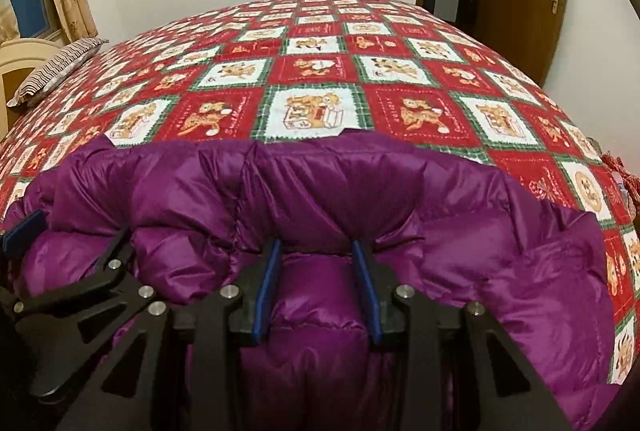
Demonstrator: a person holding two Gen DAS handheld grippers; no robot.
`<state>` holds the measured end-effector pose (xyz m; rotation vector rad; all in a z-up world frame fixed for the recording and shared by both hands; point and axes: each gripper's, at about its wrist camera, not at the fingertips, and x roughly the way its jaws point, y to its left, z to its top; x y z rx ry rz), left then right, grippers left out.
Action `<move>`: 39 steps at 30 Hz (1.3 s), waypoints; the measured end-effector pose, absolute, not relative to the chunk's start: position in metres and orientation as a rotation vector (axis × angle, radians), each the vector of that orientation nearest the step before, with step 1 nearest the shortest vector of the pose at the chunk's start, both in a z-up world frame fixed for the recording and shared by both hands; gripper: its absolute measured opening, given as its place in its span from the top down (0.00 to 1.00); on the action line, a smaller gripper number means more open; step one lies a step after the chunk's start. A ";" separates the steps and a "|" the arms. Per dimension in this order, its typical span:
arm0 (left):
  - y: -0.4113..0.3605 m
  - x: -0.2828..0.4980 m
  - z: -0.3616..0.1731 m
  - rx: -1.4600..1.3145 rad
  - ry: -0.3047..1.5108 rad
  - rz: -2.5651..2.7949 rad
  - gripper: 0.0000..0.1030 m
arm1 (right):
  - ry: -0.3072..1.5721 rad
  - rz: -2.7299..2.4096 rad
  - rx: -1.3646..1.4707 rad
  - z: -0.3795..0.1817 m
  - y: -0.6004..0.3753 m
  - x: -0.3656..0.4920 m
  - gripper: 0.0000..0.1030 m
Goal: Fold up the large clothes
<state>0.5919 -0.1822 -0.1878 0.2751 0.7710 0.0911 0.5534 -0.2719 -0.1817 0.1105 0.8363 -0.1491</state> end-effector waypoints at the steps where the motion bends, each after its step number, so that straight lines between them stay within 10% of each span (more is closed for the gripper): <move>1: -0.182 0.592 -0.188 0.275 0.771 0.091 0.07 | 0.836 -0.149 0.110 -0.182 -0.272 0.553 0.60; 16: -0.157 0.540 -0.134 0.175 0.736 -0.040 0.06 | 0.802 -0.093 0.136 -0.136 -0.279 0.515 0.61; 39: -0.160 0.513 -0.190 0.192 0.791 -0.020 0.03 | 0.772 -0.056 0.101 -0.179 -0.243 0.468 0.60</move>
